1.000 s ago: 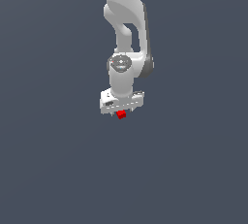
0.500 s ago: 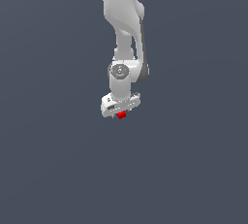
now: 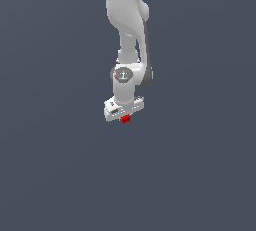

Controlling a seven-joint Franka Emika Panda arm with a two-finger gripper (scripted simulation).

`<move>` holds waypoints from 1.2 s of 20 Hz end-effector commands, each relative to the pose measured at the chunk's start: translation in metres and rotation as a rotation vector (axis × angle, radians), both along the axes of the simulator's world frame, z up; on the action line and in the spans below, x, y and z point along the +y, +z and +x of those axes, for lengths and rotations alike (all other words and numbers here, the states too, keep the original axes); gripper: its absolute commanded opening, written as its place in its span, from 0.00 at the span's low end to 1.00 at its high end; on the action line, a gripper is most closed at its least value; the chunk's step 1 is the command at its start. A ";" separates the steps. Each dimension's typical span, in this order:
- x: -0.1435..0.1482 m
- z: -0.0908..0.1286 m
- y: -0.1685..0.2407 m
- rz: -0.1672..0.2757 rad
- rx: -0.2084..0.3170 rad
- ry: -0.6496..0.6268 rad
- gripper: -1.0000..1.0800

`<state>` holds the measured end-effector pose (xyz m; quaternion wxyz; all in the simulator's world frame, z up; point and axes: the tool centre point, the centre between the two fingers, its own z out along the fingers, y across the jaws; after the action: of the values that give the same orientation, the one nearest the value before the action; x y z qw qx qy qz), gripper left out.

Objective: Pick up the red cube and move it to a goal position.

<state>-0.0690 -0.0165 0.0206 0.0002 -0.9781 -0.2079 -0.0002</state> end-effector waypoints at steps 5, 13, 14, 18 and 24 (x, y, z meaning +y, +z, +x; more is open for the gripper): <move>0.000 0.000 0.000 0.000 0.000 0.000 0.00; 0.004 0.009 0.015 0.000 0.000 0.000 0.00; 0.005 0.011 0.019 0.000 0.000 0.000 0.00; 0.011 0.023 0.039 0.000 0.000 0.000 0.00; 0.024 0.048 0.082 0.000 0.000 0.001 0.00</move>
<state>-0.0275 0.0037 0.0909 0.0004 -0.9781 -0.2081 0.0001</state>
